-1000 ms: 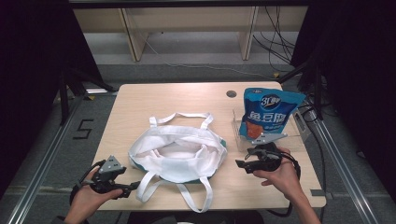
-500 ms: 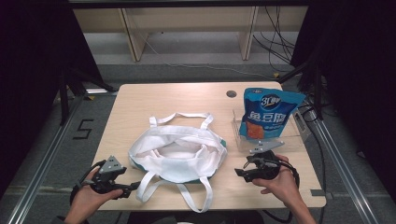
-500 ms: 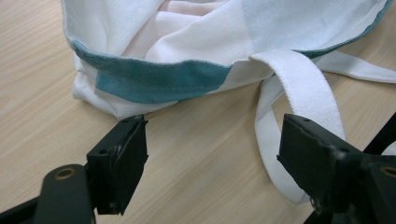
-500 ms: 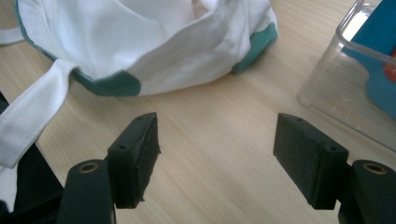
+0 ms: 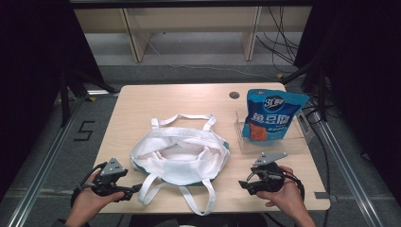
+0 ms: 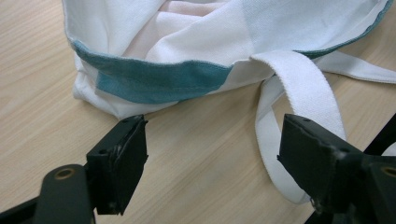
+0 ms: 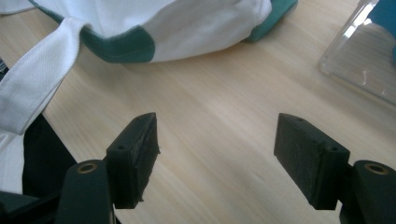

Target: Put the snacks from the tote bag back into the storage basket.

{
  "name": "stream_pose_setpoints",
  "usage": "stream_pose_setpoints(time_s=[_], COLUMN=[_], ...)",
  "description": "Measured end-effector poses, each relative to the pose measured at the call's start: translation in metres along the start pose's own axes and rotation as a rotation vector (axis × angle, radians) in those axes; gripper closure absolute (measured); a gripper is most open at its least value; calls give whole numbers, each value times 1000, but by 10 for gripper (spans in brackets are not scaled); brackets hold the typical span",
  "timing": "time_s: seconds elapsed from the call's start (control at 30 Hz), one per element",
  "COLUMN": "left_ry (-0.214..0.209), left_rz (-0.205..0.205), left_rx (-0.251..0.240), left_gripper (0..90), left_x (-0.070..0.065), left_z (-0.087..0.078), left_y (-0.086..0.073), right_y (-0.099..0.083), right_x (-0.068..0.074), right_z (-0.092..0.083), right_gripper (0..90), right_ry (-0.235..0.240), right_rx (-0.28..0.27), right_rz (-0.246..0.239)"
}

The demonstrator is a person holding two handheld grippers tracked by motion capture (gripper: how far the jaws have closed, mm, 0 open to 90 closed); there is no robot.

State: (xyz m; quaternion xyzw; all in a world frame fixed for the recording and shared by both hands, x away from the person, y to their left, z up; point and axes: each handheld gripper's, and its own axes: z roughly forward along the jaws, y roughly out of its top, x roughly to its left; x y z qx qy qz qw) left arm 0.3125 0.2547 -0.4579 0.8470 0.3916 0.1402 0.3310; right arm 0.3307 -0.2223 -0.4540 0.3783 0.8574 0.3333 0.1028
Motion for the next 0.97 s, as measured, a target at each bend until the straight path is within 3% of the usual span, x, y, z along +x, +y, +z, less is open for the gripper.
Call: stream_pose_setpoints(time_s=[0.03, 0.27, 0.3, 0.33, 0.43, 0.63, 0.67, 0.73, 0.9, 0.97], left_ry=[-1, -3, -8, -8, -8, 0, 0, -3, -3, -5], left_rz=[1, -2, 11, 7, 5, 6, 15, -5, -7, 9], left_rx=[1, 2, 13, 10, 11, 5, 8, 6, 5, 11], left_gripper=[228, 228, 228, 228, 228, 228, 228, 228, 228, 228], left_x=[0, 0, 0, 0, 0, 0, 1, 0, 0, 1], left_z=[0, 0, -1, 0, 0, 1, 0, 1, 2, 1], left_y=[0, 0, 0, 0, 0, 0, 0, 0, -1, 0], right_y=[0, -8, -9, -10, -12, -17, -18, -20, -20, -21], right_x=[0, 8, 7, 10, 10, 13, 12, 13, 12, 11], right_z=[-3, -4, -4, -6, -7, -11, -12, -13, -13, -12], right_gripper=[308, 285, 284, 285, 285, 283, 281, 280, 277, 276], right_ry=[19, 10, 16, 15, -12, -1, -8, -7, -9, -15], right_rx=[30, 25, 31, 42, 25, 31, 43, 42, 51, 49], right_rz=[0, 9, -8, 30, 23, 48, 34, 41, 62, 41])
